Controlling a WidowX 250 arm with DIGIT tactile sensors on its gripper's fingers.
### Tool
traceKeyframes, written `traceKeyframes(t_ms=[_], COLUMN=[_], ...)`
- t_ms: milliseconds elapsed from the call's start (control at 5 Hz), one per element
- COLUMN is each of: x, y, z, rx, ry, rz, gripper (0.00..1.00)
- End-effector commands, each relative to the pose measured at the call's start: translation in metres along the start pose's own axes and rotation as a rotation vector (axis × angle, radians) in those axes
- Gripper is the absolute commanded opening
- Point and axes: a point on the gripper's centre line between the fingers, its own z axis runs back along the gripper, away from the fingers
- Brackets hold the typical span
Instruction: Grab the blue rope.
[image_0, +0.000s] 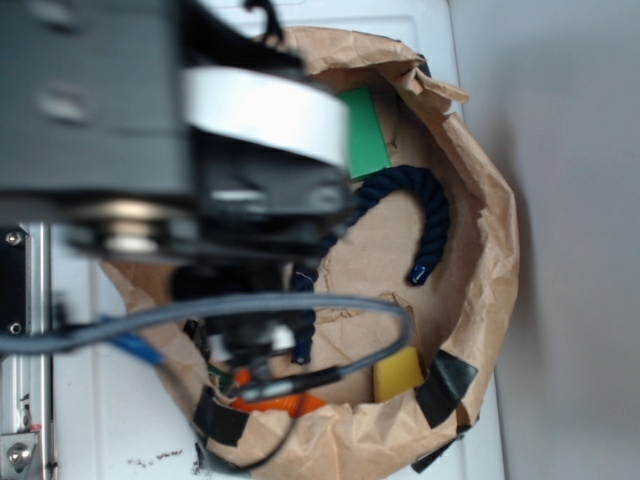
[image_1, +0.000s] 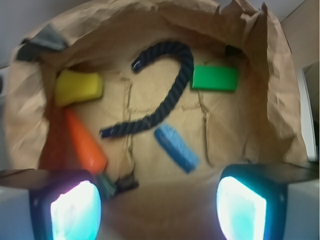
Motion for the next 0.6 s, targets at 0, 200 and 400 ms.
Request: traceKeyframes(t_ms=[0,200,400], x=[0.009,0.009,0.006], y=[0.006,0.006,0.02], z=[0.015,0.015,-0.009], rx=[-0.004,-0.004,-0.009], ry=[-0.061,-0.061,-0.028], rz=[0.029,0.029,0.095], gripper=[1.0,1.0,1.0])
